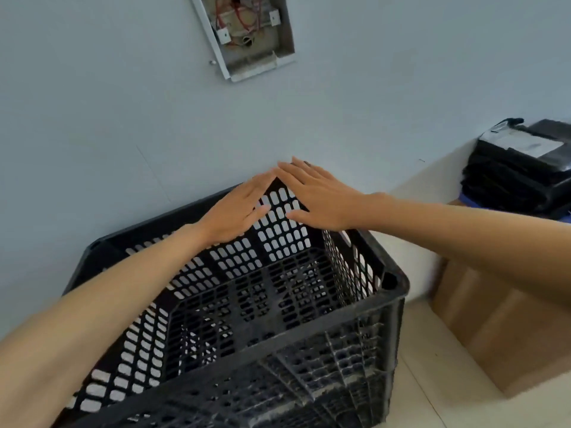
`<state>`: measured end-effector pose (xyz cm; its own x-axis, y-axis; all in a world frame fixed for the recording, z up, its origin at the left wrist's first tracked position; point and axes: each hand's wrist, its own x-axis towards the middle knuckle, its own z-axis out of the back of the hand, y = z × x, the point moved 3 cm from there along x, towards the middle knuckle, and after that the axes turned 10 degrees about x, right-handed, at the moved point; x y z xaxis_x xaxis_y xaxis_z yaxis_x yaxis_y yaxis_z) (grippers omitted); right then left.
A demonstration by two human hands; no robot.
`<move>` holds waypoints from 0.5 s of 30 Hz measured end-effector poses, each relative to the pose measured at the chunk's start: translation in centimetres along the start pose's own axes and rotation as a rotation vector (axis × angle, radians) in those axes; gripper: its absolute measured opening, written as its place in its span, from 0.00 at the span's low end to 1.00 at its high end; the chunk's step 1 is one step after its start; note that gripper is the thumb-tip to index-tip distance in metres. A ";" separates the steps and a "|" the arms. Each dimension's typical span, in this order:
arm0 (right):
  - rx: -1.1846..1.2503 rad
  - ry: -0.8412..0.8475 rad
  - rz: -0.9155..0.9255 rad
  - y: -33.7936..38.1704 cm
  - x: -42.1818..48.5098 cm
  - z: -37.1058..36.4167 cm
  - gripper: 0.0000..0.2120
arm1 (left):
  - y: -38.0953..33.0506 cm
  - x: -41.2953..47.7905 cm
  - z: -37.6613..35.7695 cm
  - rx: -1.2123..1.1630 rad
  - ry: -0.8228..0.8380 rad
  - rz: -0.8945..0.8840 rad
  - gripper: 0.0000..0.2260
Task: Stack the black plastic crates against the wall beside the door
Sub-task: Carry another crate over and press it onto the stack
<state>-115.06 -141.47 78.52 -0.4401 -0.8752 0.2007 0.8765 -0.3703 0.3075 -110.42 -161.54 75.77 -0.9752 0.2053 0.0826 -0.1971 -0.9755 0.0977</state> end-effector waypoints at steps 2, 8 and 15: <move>-0.103 0.029 0.104 -0.8 3.2 -1.0 0.38 | 3.7 -2.9 0.0 0.065 0.032 0.055 0.30; -0.282 0.165 0.349 -0.4 10.4 -5.2 0.41 | 9.6 -10.2 0.8 0.160 0.083 0.275 0.31; -0.133 0.206 0.490 -0.1 13.0 -8.3 0.40 | 10.2 -12.7 -0.3 0.128 0.241 0.456 0.35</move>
<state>-119.22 -155.42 73.37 0.0612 -0.9931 0.1000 0.9924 0.0713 0.1007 -100.05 -174.14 75.44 -0.9573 -0.2766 -0.0841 0.2519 -0.9409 0.2264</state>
